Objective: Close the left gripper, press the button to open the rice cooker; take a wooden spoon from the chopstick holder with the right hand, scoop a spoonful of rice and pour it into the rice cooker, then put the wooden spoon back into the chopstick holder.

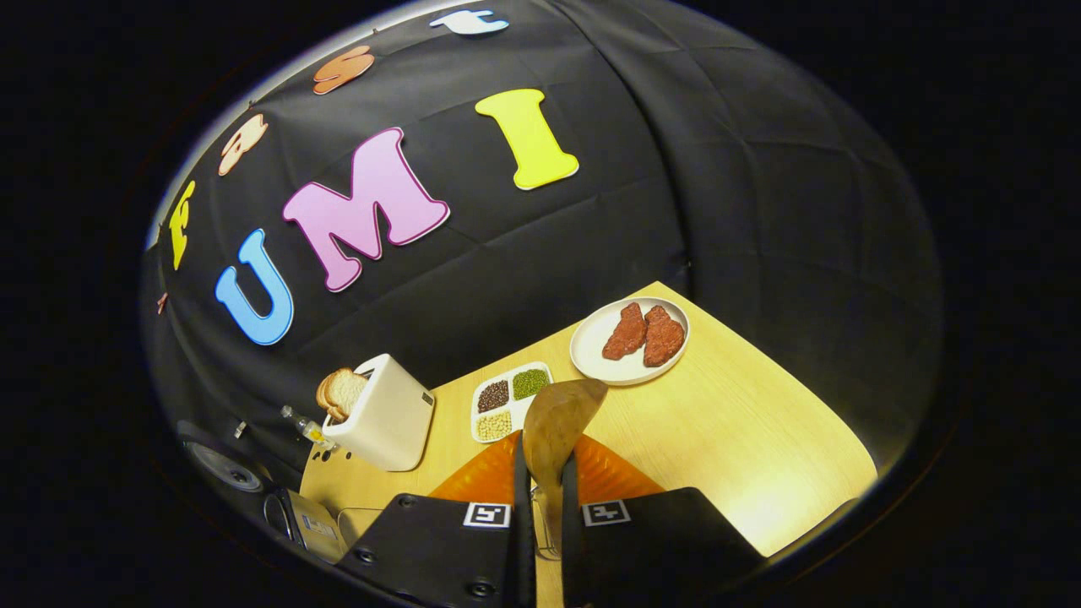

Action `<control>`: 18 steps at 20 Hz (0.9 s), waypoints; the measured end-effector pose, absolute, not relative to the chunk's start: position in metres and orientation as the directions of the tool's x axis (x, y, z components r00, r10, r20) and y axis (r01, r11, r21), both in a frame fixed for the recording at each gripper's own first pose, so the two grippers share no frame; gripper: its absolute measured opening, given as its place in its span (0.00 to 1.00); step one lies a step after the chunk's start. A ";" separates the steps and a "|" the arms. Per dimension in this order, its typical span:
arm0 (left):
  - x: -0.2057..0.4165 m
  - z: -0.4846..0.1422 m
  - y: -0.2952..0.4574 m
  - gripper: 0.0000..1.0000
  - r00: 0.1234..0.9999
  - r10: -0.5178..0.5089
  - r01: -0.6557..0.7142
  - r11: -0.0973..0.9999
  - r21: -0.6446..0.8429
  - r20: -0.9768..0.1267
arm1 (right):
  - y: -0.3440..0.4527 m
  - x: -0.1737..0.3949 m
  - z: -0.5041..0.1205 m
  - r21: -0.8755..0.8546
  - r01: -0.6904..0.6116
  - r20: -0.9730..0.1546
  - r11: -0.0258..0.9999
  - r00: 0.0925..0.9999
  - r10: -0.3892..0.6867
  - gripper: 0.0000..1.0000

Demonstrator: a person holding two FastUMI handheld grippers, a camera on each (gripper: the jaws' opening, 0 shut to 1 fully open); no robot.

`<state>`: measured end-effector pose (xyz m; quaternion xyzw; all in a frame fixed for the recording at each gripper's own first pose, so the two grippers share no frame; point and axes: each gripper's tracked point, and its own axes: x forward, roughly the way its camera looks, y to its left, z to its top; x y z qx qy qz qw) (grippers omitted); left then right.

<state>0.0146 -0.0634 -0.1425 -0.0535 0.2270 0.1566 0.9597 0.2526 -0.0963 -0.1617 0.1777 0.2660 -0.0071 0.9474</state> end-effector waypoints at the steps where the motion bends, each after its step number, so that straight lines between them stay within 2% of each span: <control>1: 0.013 -0.141 -0.059 0.96 0.852 0.276 -0.325 0.945 -0.035 -0.446 | -0.095 0.251 -0.155 0.319 0.102 -0.495 0.942 0.866 0.074 0.16; 4: 0.009 -0.136 -0.050 0.95 0.869 0.254 -0.304 0.951 -0.054 -0.424 | -0.085 0.246 -0.128 0.297 0.084 -0.447 0.951 0.892 0.061 0.16; 9: 0.000 -0.139 -0.030 0.95 0.875 0.233 -0.296 0.951 -0.087 -0.424 | -0.045 0.238 -0.102 0.351 0.051 -0.417 0.935 0.902 0.107 0.16; 15: -0.005 -0.135 -0.006 0.96 0.882 0.217 -0.320 0.927 -0.194 -0.417 | 0.020 0.228 -0.096 0.379 -0.013 -0.412 0.925 0.893 0.181 0.16; 16: -0.006 -0.136 0.000 0.92 0.882 0.219 -0.322 0.927 -0.194 -0.416 | 0.031 0.225 -0.098 0.372 -0.033 -0.415 0.928 0.888 0.198 0.16; 18: -0.010 -0.137 0.011 0.95 0.883 0.226 -0.326 0.926 -0.190 -0.412 | 0.052 0.219 -0.110 0.357 -0.062 -0.436 0.932 0.872 0.225 0.16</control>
